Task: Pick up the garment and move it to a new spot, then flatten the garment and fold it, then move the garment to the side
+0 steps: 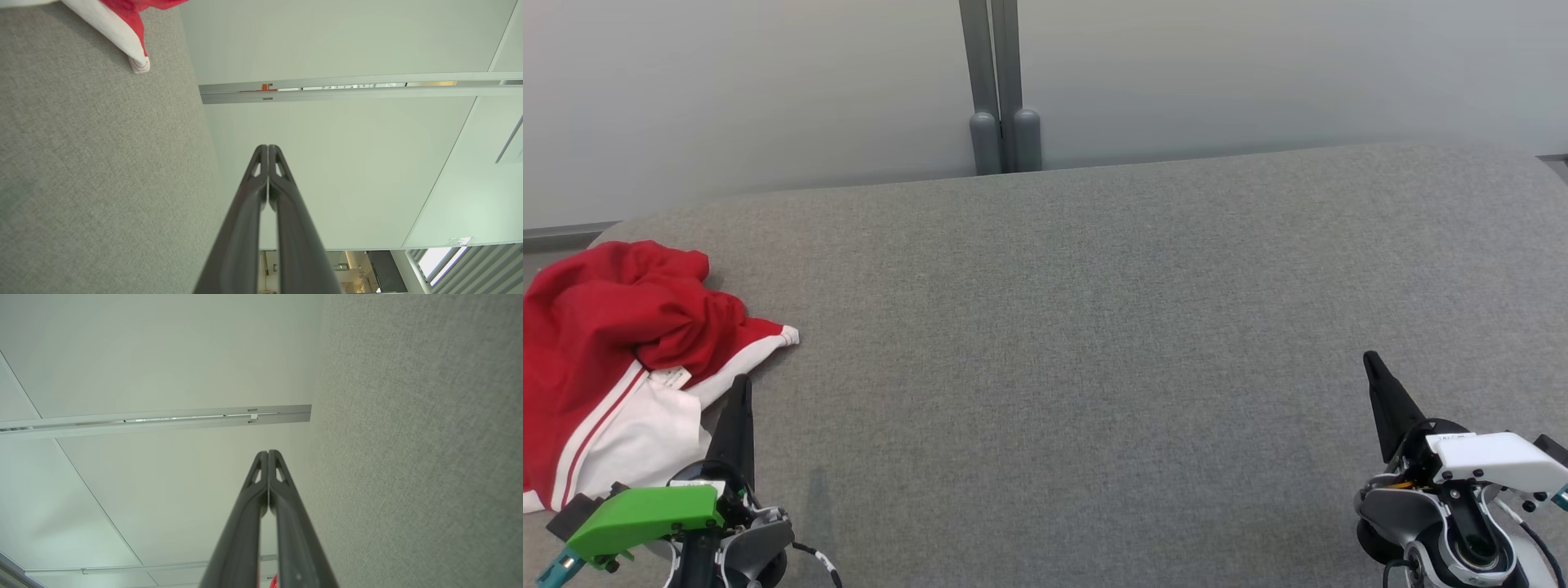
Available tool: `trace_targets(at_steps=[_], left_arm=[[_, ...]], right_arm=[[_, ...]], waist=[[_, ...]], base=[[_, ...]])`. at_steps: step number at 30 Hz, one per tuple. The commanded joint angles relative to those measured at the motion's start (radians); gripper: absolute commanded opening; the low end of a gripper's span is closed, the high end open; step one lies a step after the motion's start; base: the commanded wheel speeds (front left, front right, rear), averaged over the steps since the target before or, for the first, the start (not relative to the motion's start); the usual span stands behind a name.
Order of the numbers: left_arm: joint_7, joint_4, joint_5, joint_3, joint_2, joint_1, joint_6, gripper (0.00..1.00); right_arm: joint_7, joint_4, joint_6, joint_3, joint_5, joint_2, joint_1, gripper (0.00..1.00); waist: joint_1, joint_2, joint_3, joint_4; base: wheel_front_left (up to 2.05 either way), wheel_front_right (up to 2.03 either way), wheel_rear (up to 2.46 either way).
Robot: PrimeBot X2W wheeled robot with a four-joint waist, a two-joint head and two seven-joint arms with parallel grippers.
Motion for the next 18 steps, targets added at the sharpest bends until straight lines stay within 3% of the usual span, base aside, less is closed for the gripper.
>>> trace_targets(at_steps=[1,13,14,18], left_arm=[[0.003,-0.002,0.000,0.002,0.007,-0.011,-0.004,0.00],[0.003,-0.002,0.000,0.002,0.007,-0.011,-0.004,0.00],[0.000,0.000,0.000,0.000,0.000,0.000,0.000,1.00],[-0.003,0.030,0.000,-0.004,-0.008,0.024,0.000,1.00]], right_arm=[[0.002,-0.005,0.001,0.000,0.007,-0.001,0.009,0.00],[0.002,-0.005,0.001,0.000,0.007,-0.001,0.009,0.00],[0.000,0.000,0.000,0.000,0.000,0.000,0.000,1.00],[-0.002,0.028,0.000,0.004,0.000,0.008,0.018,1.00]], waist=[[0.0000,0.0000,0.000,0.000],[0.0000,0.0000,0.000,0.000],[0.0000,0.0000,0.000,0.000],[0.0000,0.0000,0.000,0.000]], base=[[0.00,0.00,0.00],[0.00,0.00,0.00],[0.00,0.00,0.00],[0.00,0.00,0.00]])
